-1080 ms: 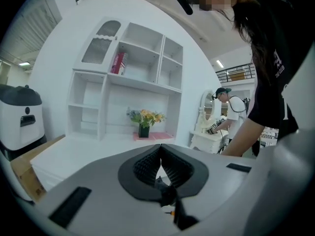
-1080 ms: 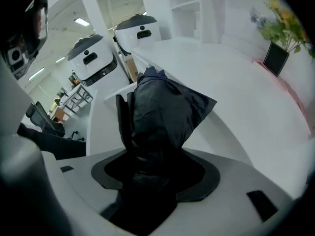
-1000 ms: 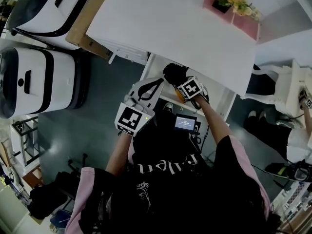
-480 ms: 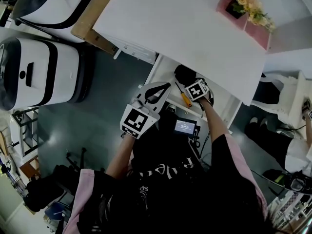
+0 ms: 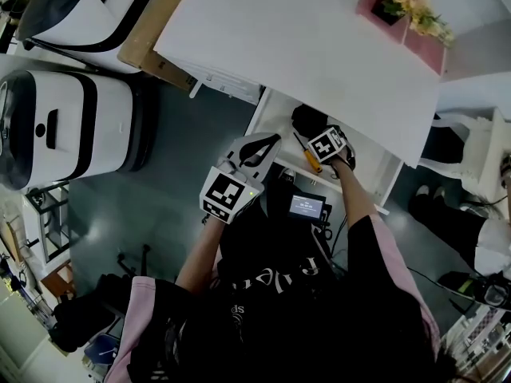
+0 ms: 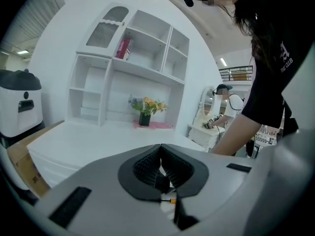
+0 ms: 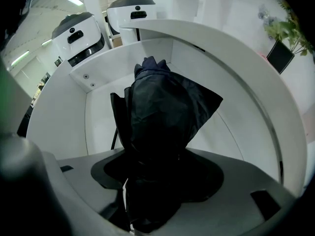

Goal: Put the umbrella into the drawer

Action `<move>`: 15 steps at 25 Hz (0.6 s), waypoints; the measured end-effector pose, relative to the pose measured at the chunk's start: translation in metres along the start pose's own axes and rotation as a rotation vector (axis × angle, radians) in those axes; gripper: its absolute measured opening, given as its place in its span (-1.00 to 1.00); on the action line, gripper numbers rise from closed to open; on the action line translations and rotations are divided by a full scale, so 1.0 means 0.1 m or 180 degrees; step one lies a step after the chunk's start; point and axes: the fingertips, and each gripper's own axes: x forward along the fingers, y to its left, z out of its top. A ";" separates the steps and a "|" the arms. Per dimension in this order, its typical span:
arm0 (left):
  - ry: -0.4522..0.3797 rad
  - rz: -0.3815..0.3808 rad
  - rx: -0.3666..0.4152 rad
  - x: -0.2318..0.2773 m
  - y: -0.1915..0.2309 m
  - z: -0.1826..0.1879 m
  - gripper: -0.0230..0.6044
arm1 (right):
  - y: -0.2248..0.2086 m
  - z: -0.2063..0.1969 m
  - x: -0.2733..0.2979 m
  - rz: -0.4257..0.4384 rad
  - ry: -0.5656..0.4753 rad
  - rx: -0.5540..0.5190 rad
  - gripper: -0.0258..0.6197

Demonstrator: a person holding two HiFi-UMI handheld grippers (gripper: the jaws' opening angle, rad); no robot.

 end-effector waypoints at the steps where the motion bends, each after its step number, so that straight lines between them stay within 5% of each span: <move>1: 0.0008 -0.0026 0.0003 -0.01 -0.02 -0.01 -0.88 | 0.00 -0.01 0.00 -0.0003 0.0025 -0.0027 -0.06; 15: 0.0026 -0.0264 0.0058 -0.14 -0.05 -0.01 -0.88 | -0.02 -0.14 -0.31 -0.0145 0.0010 0.0194 -0.04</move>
